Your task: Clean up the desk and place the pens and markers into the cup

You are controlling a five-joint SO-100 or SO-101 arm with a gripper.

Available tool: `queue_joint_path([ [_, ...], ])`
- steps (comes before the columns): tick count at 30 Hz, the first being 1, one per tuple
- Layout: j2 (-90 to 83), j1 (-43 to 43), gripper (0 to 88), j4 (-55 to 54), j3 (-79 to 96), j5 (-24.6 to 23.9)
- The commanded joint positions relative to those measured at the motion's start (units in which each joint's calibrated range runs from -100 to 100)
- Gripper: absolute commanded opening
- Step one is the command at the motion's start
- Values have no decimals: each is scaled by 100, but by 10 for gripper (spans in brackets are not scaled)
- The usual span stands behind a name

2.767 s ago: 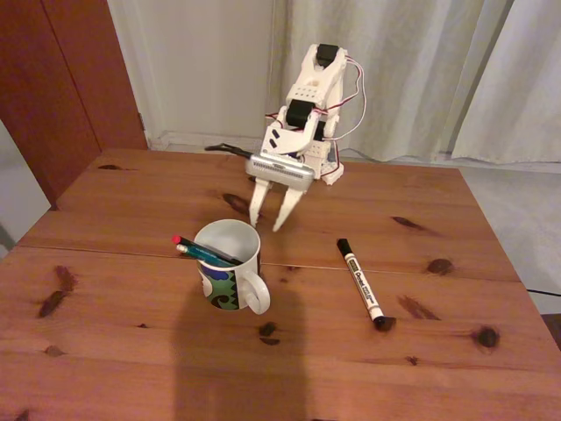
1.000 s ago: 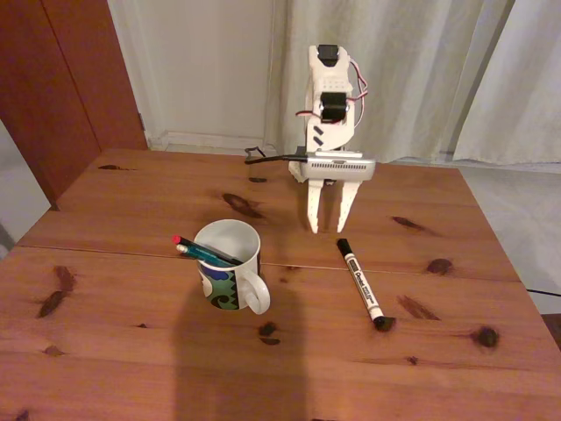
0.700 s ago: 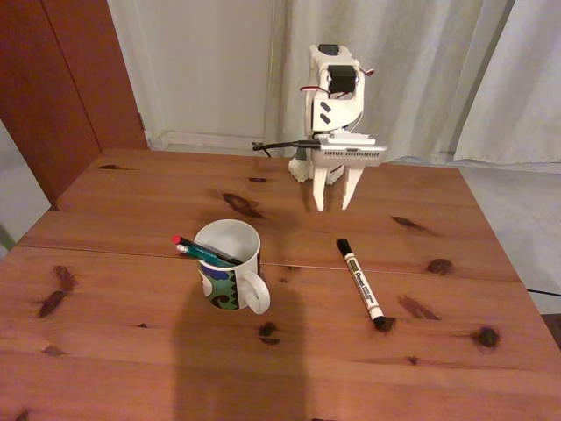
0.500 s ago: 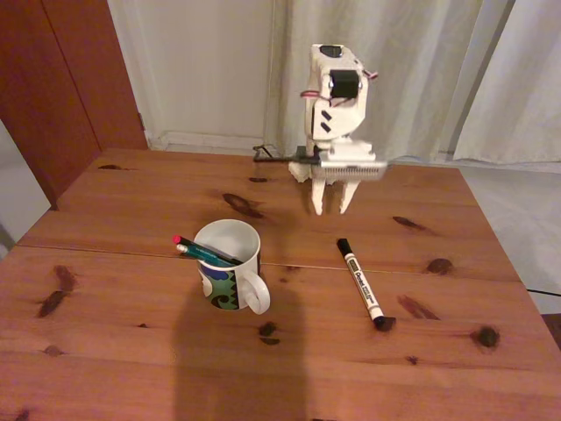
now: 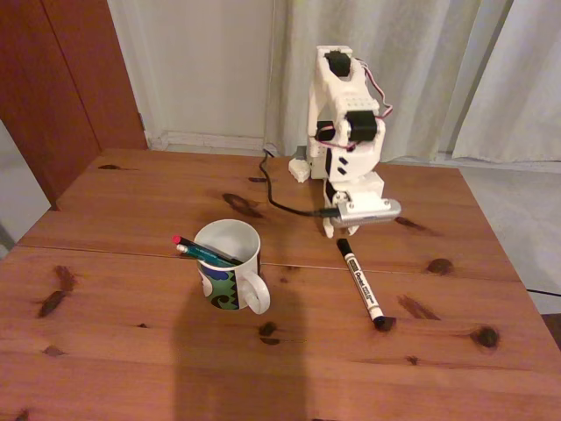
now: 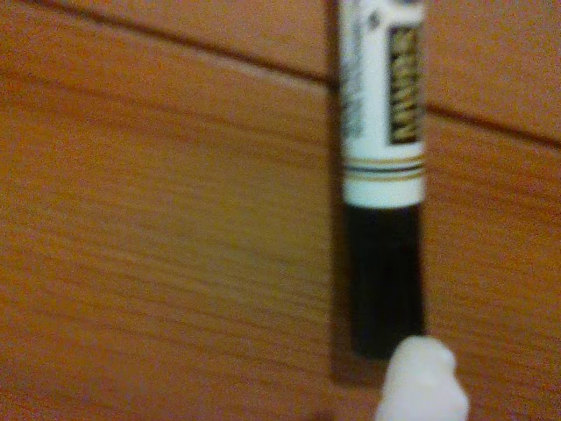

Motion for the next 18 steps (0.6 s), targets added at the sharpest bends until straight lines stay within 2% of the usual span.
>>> queue_joint_path([
  [1, 124, -54, 150, -55, -604, -87],
  [13, 637, -70, 149, -63, -1280, -92],
  [18, 704, -223, 149, -691, -1298, -328],
])
